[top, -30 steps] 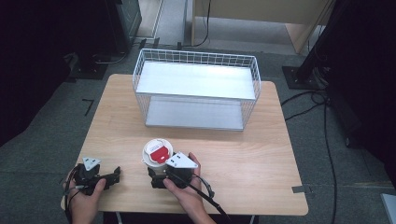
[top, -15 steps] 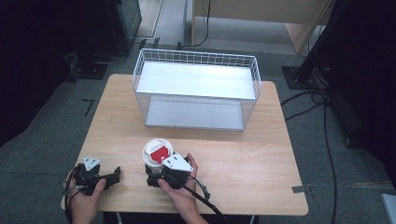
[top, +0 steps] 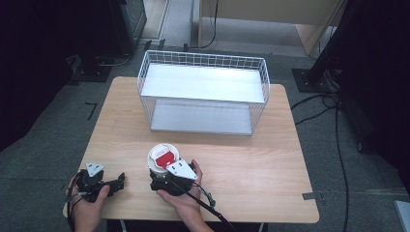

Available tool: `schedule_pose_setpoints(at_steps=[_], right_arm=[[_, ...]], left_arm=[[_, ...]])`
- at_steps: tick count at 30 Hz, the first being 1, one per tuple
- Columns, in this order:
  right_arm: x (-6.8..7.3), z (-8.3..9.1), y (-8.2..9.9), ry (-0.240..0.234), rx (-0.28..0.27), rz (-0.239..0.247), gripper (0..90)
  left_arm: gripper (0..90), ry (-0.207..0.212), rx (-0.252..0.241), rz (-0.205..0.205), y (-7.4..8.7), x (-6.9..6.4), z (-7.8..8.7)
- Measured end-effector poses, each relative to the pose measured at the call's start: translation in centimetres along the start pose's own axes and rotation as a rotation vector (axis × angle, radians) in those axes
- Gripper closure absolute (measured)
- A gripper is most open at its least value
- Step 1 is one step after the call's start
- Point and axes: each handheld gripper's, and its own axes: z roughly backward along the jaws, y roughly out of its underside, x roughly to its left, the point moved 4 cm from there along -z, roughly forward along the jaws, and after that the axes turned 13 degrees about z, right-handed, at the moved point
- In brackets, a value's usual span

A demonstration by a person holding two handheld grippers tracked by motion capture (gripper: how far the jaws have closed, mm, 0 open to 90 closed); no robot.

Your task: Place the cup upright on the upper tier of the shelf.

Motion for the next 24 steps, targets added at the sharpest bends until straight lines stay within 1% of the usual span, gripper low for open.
schedule_pose_setpoints(at_steps=[7, 13, 15, 19, 24], right_arm=[[0.15, 0.18, -0.02, 0.02, -0.018, 0.048, 11.3], [0.19, 0.26, 0.04, 0.02, -0.024, 0.058, 11.7], [0.33, 0.33, 0.02, 0.01, -0.027, 0.059, 11.9], [0.44, 0.5, -0.13, 0.009, -0.039, 0.071, 12.0], [0.33, 1.0, -0.81, 0.009, -0.063, 0.071, 12.0]], left_arm=[[0.0, 0.001, -0.001, 0.0, 0.0, -0.02, -0.01], [0.0, 0.002, -0.001, -0.001, 0.0, -0.02, -0.01], [0.0, 0.002, -0.001, -0.002, -0.01, -0.01, -0.01], [0.0, 0.002, 0.0, -0.001, 0.0, -0.02, -0.01], [0.0, 0.003, -0.002, -0.002, -0.01, -0.02, -0.02]])
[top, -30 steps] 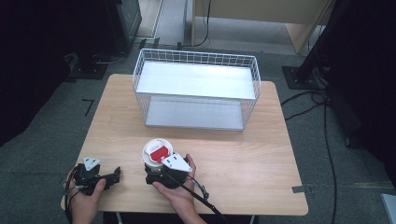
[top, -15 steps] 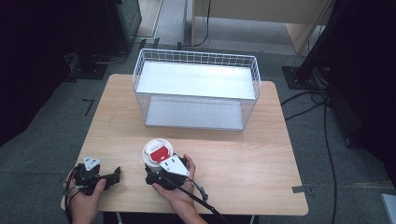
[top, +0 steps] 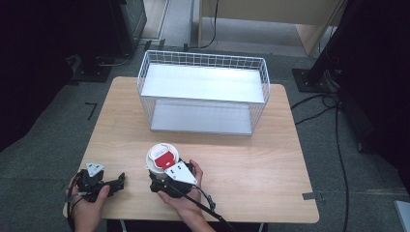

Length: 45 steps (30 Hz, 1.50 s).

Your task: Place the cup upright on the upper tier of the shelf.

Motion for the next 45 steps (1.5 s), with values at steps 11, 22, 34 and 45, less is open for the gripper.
schedule_pose_setpoints(at_steps=[11, 22, 34, 45], right_arm=[[-1.6, 1.0, -2.0, 0.028, -0.047, 0.011, 12.1], [-4.1, 2.2, -4.9, 0.081, -0.084, 0.022, 12.2], [-7.0, 3.2, -7.5, 0.144, -0.119, 0.052, 12.2], [-9.8, 4.0, -10.0, 0.197, -0.147, 0.069, 12.2]], left_arm=[[0.0, -0.001, 0.0, -0.002, 0.0, 0.0, 0.0], [0.0, 0.0, 0.002, -0.002, 0.0, 0.0, 0.0], [0.0, -0.001, 0.003, -0.002, 0.0, 0.0, 0.0], [0.0, -0.001, 0.002, -0.002, 0.0, 0.0, 0.0]])
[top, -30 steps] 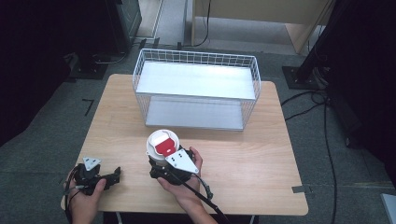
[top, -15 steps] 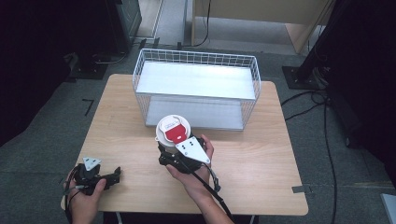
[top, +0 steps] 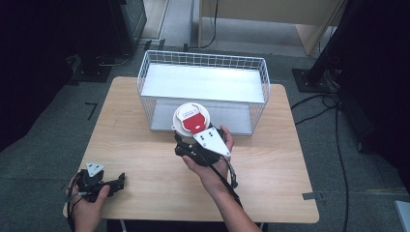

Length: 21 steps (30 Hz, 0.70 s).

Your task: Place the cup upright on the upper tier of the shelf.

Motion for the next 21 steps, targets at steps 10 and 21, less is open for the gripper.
schedule_pose_setpoints(at_steps=[10, 21], right_arm=[[-2.7, -0.4, -1.8, 0.046, -0.015, 0.008, 12.2], [-5.8, -1.8, -3.6, 0.087, -0.017, 0.007, 12.2]], left_arm=[[0.0, 0.0, 0.0, 0.0, 0.0, 0.0, 0.0], [0.0, 0.0, -0.001, 0.001, 0.0, 0.0, 0.0]])
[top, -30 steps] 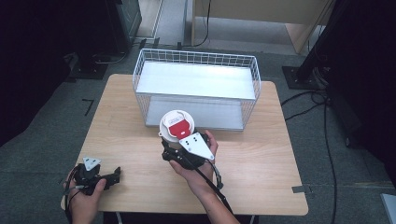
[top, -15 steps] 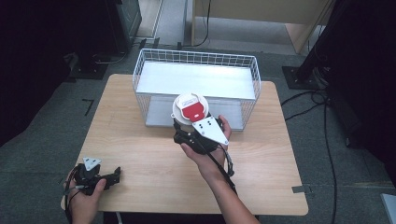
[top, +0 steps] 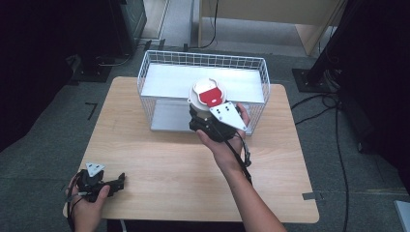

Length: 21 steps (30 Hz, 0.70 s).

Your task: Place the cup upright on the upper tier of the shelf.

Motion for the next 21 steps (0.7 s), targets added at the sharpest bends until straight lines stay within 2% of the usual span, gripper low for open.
schedule_pose_setpoints(at_steps=[13, 16, 21], right_arm=[[-3.8, -2.8, -2.5, 0.049, -0.006, 0.009, 12.3], [-4.3, -3.4, -2.6, 0.055, 0.003, -0.005, 12.3], [-5.4, -5.3, -2.6, 0.067, 0.024, -0.028, 12.3]], left_arm=[[0.0, 0.0, 0.001, 0.0, 0.0, 0.0, 0.0], [0.0, 0.0, 0.0, 0.0, 0.0, 0.0, 0.0], [0.0, 0.0, -0.001, 0.001, 0.0, 0.0, 0.0]])
